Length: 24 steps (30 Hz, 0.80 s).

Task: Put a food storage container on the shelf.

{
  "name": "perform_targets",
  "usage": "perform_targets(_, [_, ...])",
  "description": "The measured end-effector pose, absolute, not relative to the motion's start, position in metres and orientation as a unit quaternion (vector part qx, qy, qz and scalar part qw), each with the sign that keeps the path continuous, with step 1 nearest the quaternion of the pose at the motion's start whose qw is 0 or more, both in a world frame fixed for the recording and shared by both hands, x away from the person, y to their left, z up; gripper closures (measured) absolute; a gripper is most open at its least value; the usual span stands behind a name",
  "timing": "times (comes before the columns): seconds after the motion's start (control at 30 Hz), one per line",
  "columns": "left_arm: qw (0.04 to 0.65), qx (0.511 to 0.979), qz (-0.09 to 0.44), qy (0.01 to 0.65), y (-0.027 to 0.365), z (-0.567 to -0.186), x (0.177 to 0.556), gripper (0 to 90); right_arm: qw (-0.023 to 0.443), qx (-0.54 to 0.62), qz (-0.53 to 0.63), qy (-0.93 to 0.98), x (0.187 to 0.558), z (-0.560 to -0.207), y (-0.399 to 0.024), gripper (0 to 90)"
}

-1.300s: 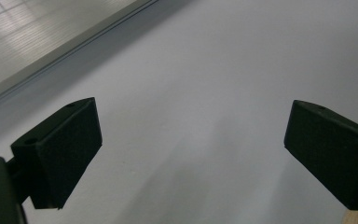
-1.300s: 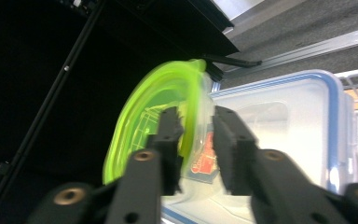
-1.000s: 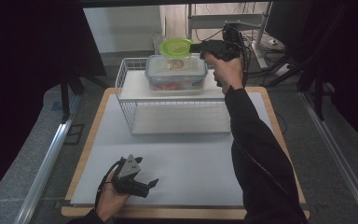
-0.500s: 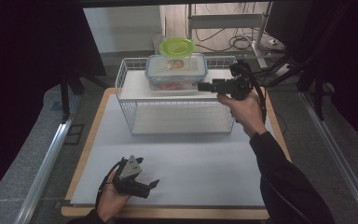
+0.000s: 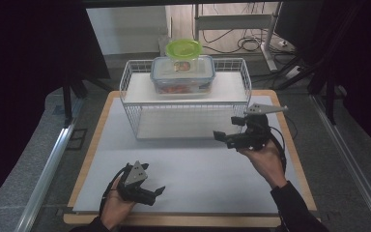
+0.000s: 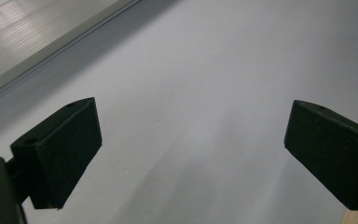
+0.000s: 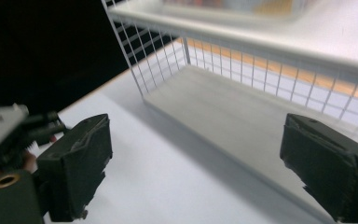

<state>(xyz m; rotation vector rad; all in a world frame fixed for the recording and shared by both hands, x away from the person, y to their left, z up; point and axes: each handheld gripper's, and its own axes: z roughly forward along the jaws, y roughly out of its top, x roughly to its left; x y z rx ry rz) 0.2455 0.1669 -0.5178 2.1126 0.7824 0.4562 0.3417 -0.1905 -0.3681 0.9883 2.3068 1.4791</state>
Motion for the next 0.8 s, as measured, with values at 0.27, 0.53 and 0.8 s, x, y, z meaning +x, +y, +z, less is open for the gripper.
perform_targets(0.27, [0.411, 0.837, 0.180, 0.312, 0.167, -0.518, 0.245, 3.6, 0.137, 0.338, 0.486, 0.794, 0.312, -0.413, -0.206, 4.5])
perform_targets(0.53, [0.426, 0.827, 0.173, 0.322, 0.173, -0.515, 0.246, 3.5, 0.163, 0.325, 0.466, 0.807, 0.287, -0.457, -0.219, 4.4])
perform_targets(0.8, [0.404, 0.836, 0.181, 0.325, 0.174, -0.517, 0.247, 3.5, 0.141, 0.335, 0.400, 0.842, 0.281, -0.499, -0.218, 4.9])
